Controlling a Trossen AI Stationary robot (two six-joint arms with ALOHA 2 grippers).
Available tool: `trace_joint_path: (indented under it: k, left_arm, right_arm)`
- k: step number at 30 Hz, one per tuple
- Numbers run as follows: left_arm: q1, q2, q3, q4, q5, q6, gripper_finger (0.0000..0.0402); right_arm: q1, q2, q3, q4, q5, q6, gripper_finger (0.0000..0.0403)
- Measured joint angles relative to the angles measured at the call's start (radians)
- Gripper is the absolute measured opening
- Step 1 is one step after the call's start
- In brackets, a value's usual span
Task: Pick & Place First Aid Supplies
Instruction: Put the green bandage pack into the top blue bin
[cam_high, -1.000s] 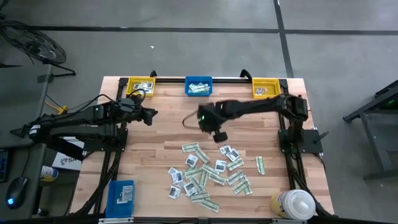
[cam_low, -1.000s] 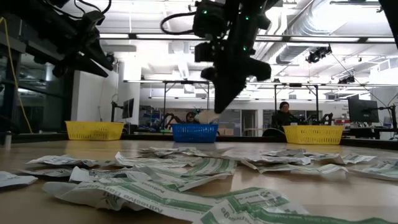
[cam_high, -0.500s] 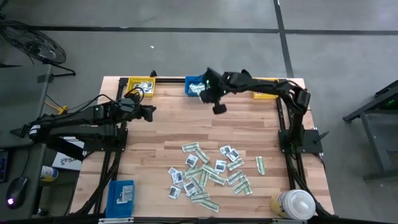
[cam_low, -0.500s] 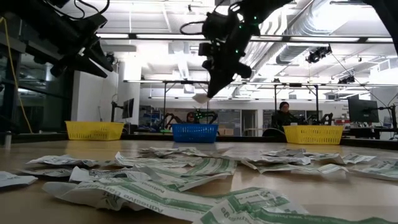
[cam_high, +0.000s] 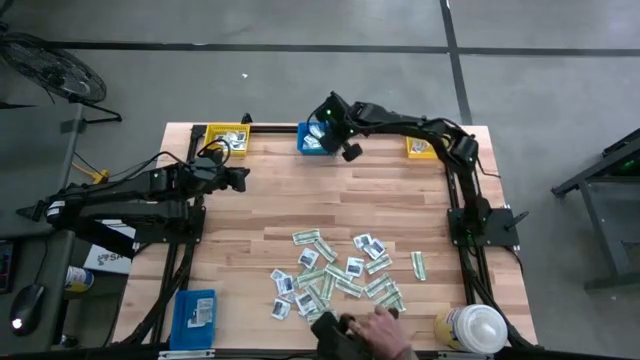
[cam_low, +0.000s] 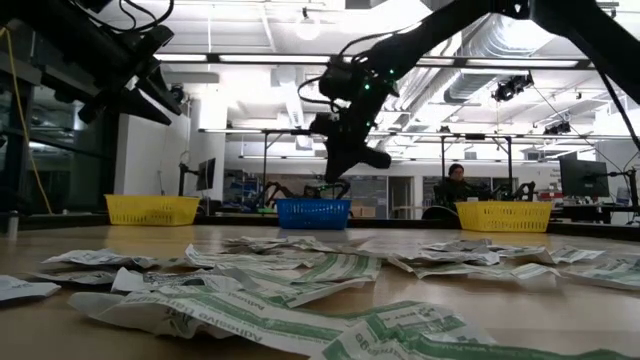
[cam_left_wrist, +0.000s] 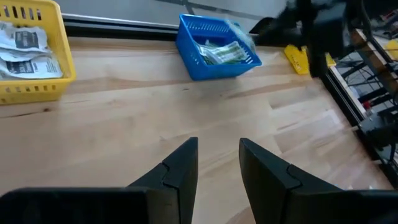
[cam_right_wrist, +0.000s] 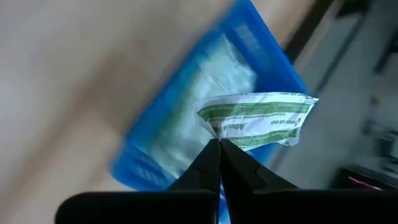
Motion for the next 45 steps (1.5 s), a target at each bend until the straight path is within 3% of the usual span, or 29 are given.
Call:
trace_joint_path:
  k: [4, 15, 33, 41, 45]
  left_arm:
    - [0.0, 0.0, 0.0, -0.001, -0.001, -0.01, 0.0117]
    - [0.0, 0.0, 0.0, -0.001, -0.01, -0.01, 0.0117]
    - [0.0, 0.0, 0.0, -0.001, -0.008, -0.006, 0.0117]
    - [0.0, 0.0, 0.0, -0.001, 0.02, -0.005, 0.0117]
    - [0.0, 0.0, 0.0, -0.001, 0.024, -0.005, 0.0117]
  right_arm:
    - [-0.031, 0.004, 0.001, 0.046, 0.014, -0.112, 0.0]
    - [-0.065, 0.005, -0.025, 0.091, -0.129, -0.184, 0.0]
    - [-0.064, 0.005, -0.123, 0.175, -0.04, -0.041, 0.0003]
    - [-0.057, 0.005, -0.123, 0.172, -0.08, 0.055, 0.0089]
    - [-0.043, 0.005, -0.123, 0.176, 0.005, 0.132, 0.0135]
